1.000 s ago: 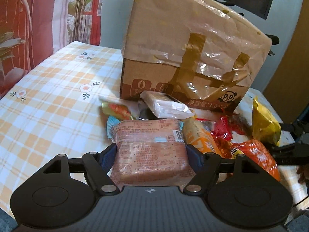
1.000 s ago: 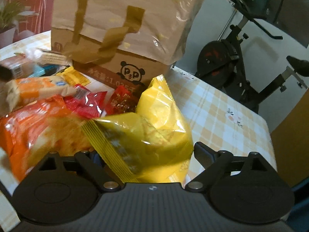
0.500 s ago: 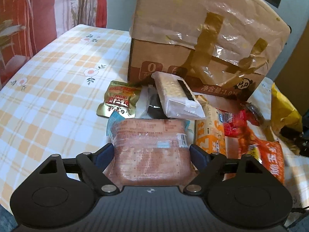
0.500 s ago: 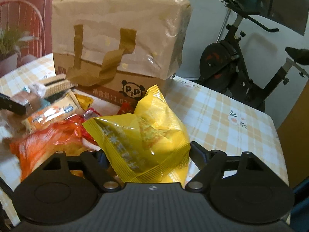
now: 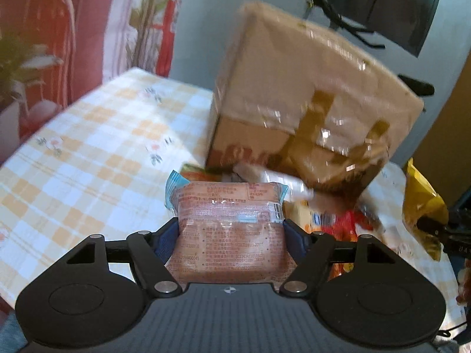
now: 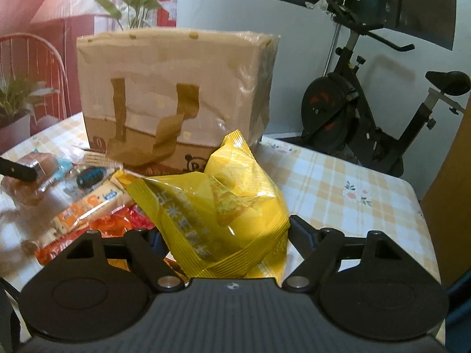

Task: Organize snacks
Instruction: 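Grasp the pink wrapped bread packet with the left gripper while the right grasps the yellow bag, then lift both packets over the box and release them inside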

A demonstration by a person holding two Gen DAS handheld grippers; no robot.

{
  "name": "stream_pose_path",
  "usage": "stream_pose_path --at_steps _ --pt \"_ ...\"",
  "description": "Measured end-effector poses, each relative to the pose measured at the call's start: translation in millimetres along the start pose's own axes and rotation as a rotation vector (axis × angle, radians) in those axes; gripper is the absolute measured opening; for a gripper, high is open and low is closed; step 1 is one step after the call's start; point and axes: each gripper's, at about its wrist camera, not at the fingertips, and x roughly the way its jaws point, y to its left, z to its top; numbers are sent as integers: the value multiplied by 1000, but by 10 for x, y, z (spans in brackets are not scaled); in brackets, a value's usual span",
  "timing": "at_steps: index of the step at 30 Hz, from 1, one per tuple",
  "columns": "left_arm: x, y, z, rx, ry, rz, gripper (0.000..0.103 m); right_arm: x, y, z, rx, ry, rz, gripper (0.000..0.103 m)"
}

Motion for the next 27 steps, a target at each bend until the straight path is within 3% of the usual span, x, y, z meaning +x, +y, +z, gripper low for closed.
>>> stream_pose_path --at_steps 13,20,27 --pt "-226 82 248 -16 -119 118 76 -131 -99 49 44 -34 -19 81" --pt "-504 -46 492 33 -261 95 76 -367 -177 260 55 -145 -31 81" --pt "-622 -219 809 63 -307 32 76 -639 -233 714 41 -291 0 81"
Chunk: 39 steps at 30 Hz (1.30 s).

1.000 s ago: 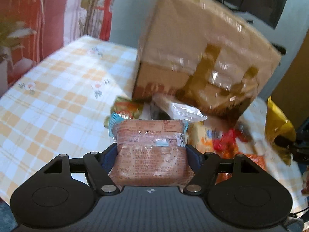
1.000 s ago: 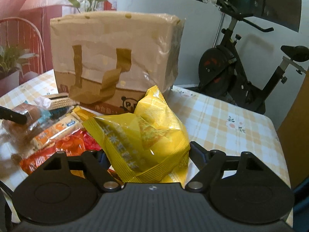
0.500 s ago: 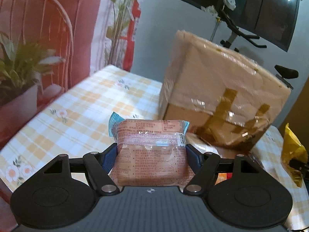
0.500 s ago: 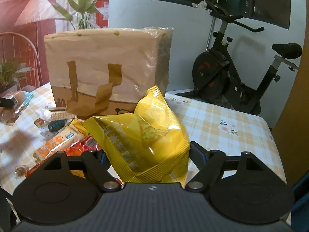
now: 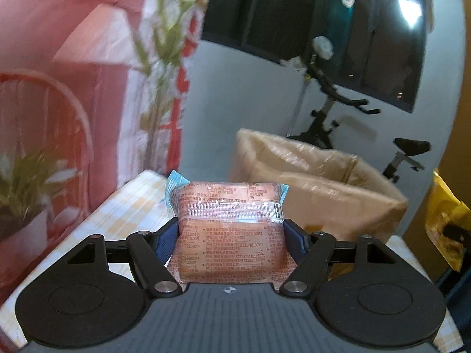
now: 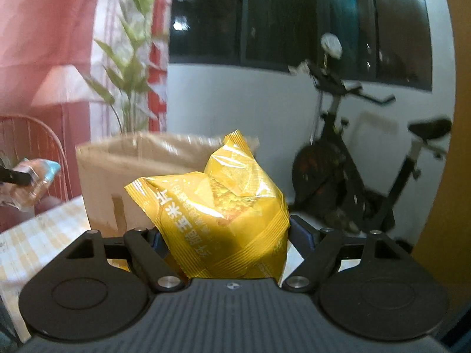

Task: Organize snacks
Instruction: 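Lift both packets over the box and release them inside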

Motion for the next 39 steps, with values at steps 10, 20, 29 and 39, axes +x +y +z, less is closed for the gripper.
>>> stream_pose_path --at_steps 10,20,29,39 --pt "313 -486 648 73 -29 -116 76 382 54 759 -36 -109 118 81" --pt "1164 -712 1021 107 53 -110 76 1296 192 1087 90 -87 234 81" --pt "1638 -726 1021 100 122 -129 89 1715 132 908 130 54 188 86" --pt "1363 -642 1062 104 107 -102 93 1577 165 838 117 83 182 91"
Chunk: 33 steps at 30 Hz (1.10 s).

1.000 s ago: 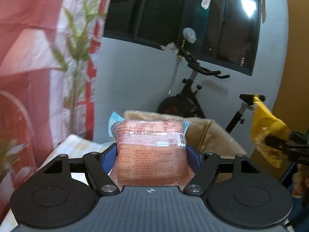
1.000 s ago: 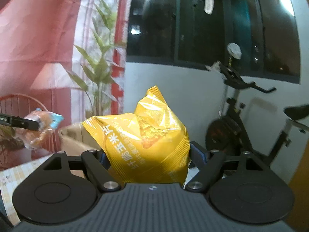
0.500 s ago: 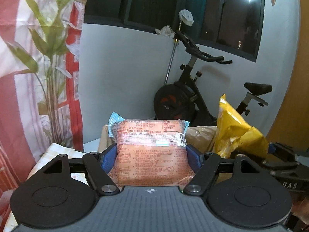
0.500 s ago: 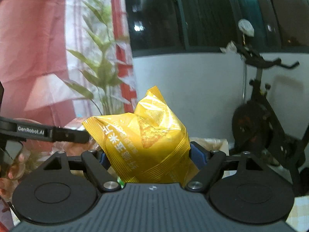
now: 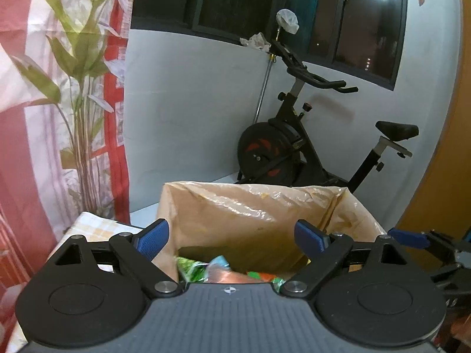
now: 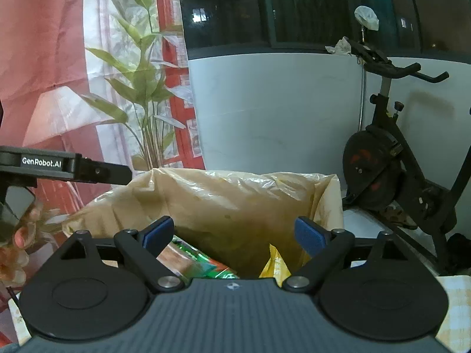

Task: Organize snacks
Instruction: 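Lift both packets over the box and release them inside, then move both grippers back toward the snack pile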

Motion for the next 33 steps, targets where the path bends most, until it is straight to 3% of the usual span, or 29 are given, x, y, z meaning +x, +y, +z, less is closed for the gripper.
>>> stream_pose_path --at_steps 9,11,15,21,33 --pt "-658 285 -214 9 -25 80 93 -381 152 -149 -2 12 47 91" --pt "-811 357 -332 -14 -23 111 92 -447 196 -220 -6 23 59 91" --pt "-1020 447 -770 -95 6 98 92 -597 269 -424 -21 16 87 92" --pt "-1017 414 -1412 -115 31 122 89 -686 403 -871 -37 79 95 92" --pt "-887 226 -2085 -126 145 99 86 -796 563 -1629 -187 237 85 93"
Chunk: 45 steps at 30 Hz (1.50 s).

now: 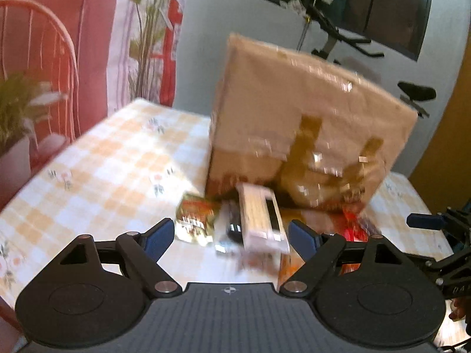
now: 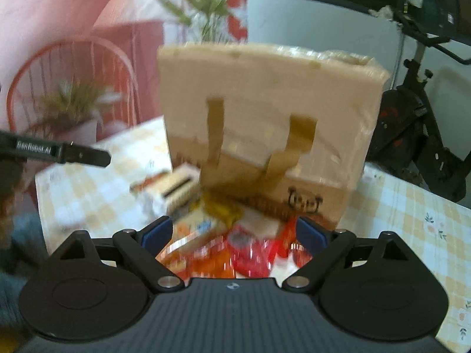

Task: Organize snacks
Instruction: 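Move both grippers back toward the snack pile, then grasp the orange chip bag with the right gripper while the left grasps a small clear snack packet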

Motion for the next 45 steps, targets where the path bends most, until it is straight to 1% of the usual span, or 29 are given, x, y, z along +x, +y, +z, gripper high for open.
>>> stream_pose_path --at_steps 3,7,9,11,14,16,18,20,21,22,23,24,27,28,30,33,37,38,39,41,45 --pt "38 -48 -92 13 32 -10 86 -4 67 -120 -47 47 27 93" --pt "36 -113 -160 32 46 -32 86 -7 187 -250 -110 93 83 93" --pt "38 -139 -187 40 49 -36 86 15 246 -296 -159 113 80 93" --pt "41 -150 -213 49 55 -33 85 23 267 -340 -191 112 83 97" --pt "51 -137 -255 45 62 -37 85 83 216 -360 -170 127 101 102" --pt "41 -131 -273 42 61 -36 85 145 163 -365 -125 146 117 102" --pt "36 -124 -286 39 60 -36 85 202 139 -386 -94 169 111 102" --pt "34 -114 -300 41 58 -40 85 223 111 -403 -42 174 125 101" --pt "39 -114 -311 43 59 -43 84 224 102 -405 -15 171 122 101" --pt "44 -114 -326 46 61 -48 82 221 95 -410 10 163 123 98" --pt "54 -115 -340 48 67 -52 81 213 87 -412 32 153 132 90" --pt "65 -118 -351 50 74 -54 79 203 75 -412 57 142 141 89" --pt "81 -117 -379 52 91 -75 69 176 72 -405 102 114 119 83" --pt "82 -118 -382 52 94 -81 69 149 66 -397 117 96 114 81" --pt "82 -124 -397 55 100 -95 69 82 50 -374 143 55 96 80" --pt "86 -156 -449 69 121 -120 68 1 -7 -321 173 -6 30 80" --pt "134 -227 -593 122 190 -152 68 -59 -64 -328 238 -76 -48 80" --pt "165 -235 -614 131 210 -148 67 -57 -66 -348 257 -86 -52 80" --pt "196 -238 -630 136 229 -142 64 -57 -65 -373 275 -93 -51 80" --pt "240 -236 -655 137 254 -136 61 -30 -58 -408 292 -87 -47 80" --pt "253 -243 -678 154 266 -126 61 5 -56 -401 286 -85 -47 80"
